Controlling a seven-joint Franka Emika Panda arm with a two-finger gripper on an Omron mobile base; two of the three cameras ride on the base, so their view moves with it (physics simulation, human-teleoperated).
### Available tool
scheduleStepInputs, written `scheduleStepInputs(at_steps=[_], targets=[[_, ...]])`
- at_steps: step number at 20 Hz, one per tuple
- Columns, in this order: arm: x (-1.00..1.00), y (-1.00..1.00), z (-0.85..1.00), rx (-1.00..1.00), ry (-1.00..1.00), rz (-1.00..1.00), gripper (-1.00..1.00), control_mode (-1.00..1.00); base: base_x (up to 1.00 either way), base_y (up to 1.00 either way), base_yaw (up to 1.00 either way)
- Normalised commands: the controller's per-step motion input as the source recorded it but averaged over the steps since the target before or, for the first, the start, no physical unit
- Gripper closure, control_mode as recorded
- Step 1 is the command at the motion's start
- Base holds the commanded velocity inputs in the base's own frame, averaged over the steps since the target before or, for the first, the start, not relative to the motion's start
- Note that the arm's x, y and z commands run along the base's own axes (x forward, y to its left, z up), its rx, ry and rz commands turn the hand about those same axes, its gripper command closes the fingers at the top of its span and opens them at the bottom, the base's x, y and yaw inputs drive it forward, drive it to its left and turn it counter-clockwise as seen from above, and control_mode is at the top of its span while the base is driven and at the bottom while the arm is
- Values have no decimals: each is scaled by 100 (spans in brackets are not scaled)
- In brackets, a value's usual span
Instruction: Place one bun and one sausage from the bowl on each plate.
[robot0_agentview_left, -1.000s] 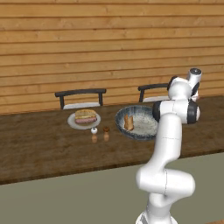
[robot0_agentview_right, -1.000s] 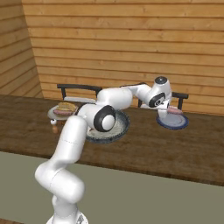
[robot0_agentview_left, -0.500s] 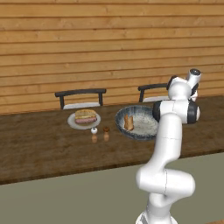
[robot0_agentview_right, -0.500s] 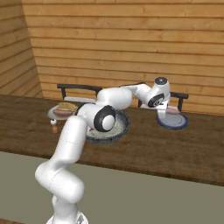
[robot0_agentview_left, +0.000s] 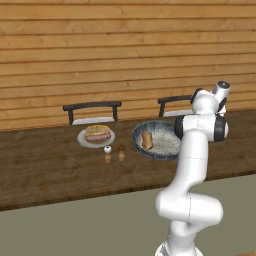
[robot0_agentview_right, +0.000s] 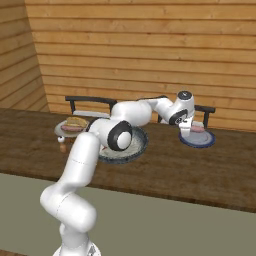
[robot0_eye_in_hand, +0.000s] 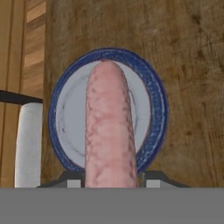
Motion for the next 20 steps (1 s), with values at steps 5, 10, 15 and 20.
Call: scheduleStepInputs(at_steps=[5,10,15,20], targets=[[3,0,-9,0,0,0,100,-100,0,0,0],[7,0,-12,0,0,0,-100,-100,0,0,0],[9,0,-12,0,0,0,-100,-100,0,0,0],[8,0,-11,0,0,0,-100,-100,0,0,0]])
